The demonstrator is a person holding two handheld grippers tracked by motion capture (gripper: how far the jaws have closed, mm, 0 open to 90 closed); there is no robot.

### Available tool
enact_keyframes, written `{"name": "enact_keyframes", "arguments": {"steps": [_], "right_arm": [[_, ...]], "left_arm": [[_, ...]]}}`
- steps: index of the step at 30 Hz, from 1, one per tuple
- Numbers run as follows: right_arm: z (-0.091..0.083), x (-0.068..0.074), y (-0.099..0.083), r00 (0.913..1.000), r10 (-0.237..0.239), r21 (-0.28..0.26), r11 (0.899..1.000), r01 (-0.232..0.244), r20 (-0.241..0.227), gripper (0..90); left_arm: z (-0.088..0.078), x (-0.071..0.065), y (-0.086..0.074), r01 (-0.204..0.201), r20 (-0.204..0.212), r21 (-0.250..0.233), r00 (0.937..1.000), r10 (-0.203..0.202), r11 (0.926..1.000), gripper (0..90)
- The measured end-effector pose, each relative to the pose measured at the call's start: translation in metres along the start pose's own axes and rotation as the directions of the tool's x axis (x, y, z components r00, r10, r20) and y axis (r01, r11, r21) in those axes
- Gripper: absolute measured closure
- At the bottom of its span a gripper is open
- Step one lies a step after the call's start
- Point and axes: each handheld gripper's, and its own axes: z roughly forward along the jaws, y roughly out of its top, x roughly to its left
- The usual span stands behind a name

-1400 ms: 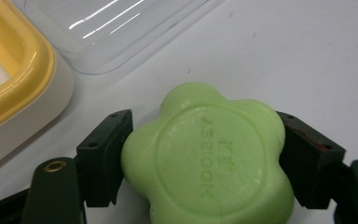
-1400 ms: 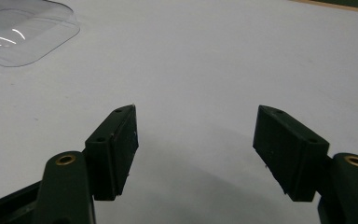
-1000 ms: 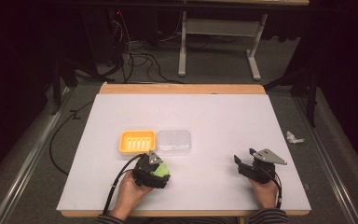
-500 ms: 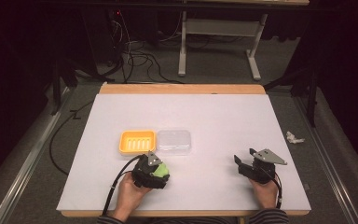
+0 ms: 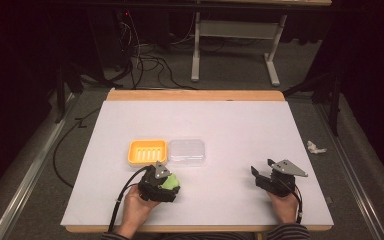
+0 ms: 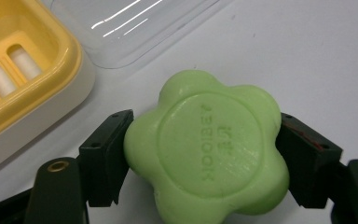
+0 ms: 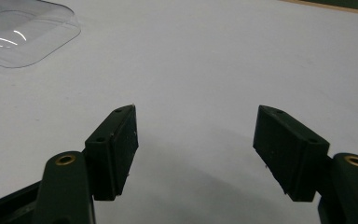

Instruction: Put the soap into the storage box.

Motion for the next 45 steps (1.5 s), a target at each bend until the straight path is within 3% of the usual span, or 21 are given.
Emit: {"name": "enact_keyframes", "arguments": {"steps": [23, 45], "right_arm": [[0.000, 0.000, 0.000, 1.0000, -0.002, 0.001, 1.000, 0.002, 0.001, 31.2], [0.001, 0.000, 0.000, 1.0000, 0.002, 0.002, 1.000, -0.002, -0.001, 31.2]], "left_arm": [[-0.025, 0.010, 0.033, 0.056, 0.015, -0.085, 0.9984, -0.055, 0.9948, 26.9], [-0.029, 0.027, 0.061, 0.090, -0.008, -0.143, 0.9957, -0.092, 0.9857, 27.0]]}}
